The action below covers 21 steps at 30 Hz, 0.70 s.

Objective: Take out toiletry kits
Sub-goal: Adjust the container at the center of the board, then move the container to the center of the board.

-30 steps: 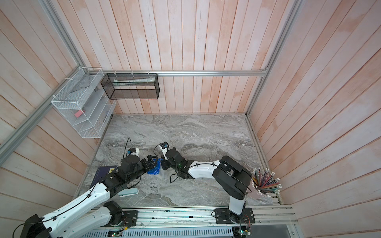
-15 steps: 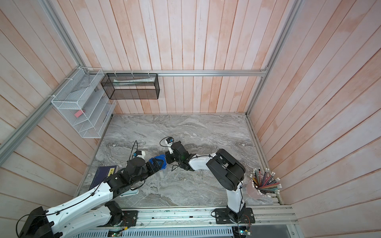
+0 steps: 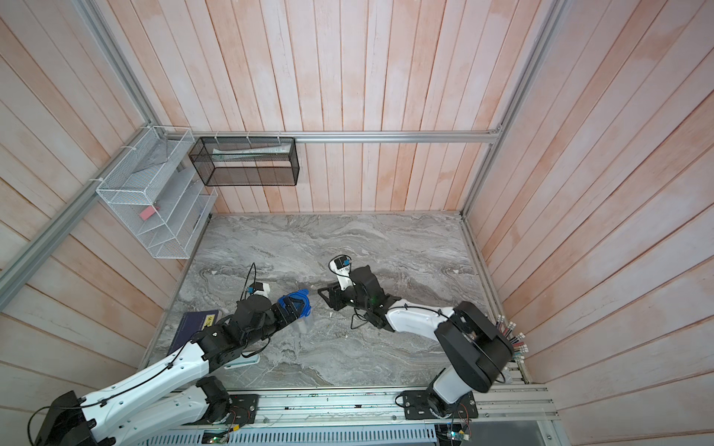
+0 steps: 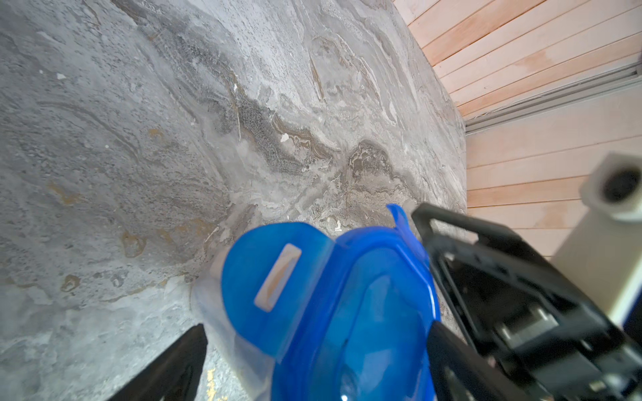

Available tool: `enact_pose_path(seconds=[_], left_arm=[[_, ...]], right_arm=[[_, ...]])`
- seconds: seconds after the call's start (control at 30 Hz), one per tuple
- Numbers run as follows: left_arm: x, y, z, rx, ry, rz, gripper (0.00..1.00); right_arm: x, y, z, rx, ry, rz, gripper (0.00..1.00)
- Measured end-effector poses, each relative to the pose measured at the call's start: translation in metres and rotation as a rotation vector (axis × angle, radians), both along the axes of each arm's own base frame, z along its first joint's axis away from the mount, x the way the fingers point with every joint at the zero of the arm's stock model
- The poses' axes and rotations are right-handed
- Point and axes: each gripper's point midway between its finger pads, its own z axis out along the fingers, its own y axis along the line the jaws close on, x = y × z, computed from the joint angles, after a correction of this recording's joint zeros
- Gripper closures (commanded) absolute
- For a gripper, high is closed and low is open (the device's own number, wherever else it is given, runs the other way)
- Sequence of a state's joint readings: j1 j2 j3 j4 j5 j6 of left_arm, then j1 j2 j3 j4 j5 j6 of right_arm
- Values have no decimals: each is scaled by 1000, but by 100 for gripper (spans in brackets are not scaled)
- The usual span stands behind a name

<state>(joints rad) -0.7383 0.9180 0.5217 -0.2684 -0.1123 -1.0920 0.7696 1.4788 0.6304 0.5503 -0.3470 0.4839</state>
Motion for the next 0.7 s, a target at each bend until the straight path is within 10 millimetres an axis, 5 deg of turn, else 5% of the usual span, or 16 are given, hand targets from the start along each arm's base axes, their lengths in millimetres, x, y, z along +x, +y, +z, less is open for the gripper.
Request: enact_pose_path(seconds=[0.1,0.27,0.43,0.6,0.7], left_arm=[[0,0,0,1,-1,1,0],[0,0,0,2,-1,3,0],[2,-2,-1,0,-3,1,0],[3,-5,-3,-7,-5,-1,0],[4,-6,-3,-17,-7,2,0]], right_arm=[[-39,-14,3,146,74,61,36],[-73,-17,9,313,176,150,35],[-81,-5,30,483,231,239,35],[-75,9,1,497,402,231,35],[-77,14,0,510,437,242,35]])
